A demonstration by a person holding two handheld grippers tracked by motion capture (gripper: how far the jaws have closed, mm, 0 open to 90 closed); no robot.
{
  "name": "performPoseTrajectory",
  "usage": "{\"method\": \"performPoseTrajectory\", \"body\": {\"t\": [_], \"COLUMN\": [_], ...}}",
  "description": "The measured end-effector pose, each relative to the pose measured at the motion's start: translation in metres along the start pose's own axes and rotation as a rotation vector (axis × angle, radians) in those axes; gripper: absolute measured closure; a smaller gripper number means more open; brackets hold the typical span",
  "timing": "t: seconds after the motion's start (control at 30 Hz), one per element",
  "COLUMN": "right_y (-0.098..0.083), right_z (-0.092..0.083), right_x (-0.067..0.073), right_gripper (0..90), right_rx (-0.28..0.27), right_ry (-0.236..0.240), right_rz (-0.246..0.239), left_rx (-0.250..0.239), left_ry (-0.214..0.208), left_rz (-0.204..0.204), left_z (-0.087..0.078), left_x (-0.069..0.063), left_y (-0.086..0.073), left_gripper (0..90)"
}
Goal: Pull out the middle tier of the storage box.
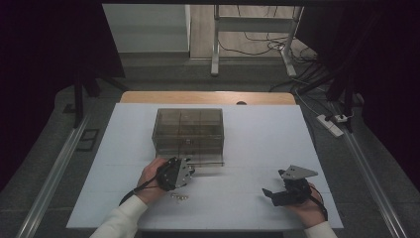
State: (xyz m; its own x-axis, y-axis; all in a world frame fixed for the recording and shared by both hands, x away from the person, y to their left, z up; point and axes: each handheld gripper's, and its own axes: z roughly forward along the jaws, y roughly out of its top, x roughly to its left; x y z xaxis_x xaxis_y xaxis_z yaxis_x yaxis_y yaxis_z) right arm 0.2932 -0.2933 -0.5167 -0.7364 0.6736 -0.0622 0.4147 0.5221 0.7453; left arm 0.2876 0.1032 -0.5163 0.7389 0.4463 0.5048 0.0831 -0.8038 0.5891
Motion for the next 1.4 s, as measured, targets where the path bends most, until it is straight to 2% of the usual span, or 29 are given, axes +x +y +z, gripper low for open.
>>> {"method": "performPoseTrajectory", "body": {"t": [0.33,0.47,0.53,0.83,1.07,1.27,1.4], "right_y": [0.000,0.000,0.000,0.000,0.000,0.001,0.000], "right_z": [0.000,0.001,0.001,0.001,-0.001,-0.001,-0.001], "right_x": [0.000,0.000,0.000,0.000,0.000,0.000,0.000], "right_gripper": [7.6,7.6,7.6,7.6,7.6,7.6,7.6], "right_rx": [0.002,-0.001,0.000,0.002,-0.008,-0.011,-0.011], "right_ry": [0.001,-0.001,-0.001,0.001,0.002,0.002,0.001], "right_rz": [-0.002,-0.001,-0.002,-0.004,0.001,0.000,0.000], "left_rx": [0.000,0.016,0.014,-0.011,-0.012,-0.038,-0.051], "left_ry": [0.001,-0.001,-0.006,-0.010,-0.007,-0.035,-0.048], "left_rz": [0.001,0.000,-0.007,-0.067,-0.130,-0.192,-0.220], "left_z": [0.000,0.002,0.003,-0.001,-0.002,-0.006,-0.009], "left_x": [0.000,-0.001,0.000,0.006,0.011,0.017,0.020], "left_y": [0.000,-0.001,-0.001,-0.002,-0.004,-0.006,-0.008], "left_gripper": [55.9,49.1,48.5,44.3,36.6,33.2,31.9]}}
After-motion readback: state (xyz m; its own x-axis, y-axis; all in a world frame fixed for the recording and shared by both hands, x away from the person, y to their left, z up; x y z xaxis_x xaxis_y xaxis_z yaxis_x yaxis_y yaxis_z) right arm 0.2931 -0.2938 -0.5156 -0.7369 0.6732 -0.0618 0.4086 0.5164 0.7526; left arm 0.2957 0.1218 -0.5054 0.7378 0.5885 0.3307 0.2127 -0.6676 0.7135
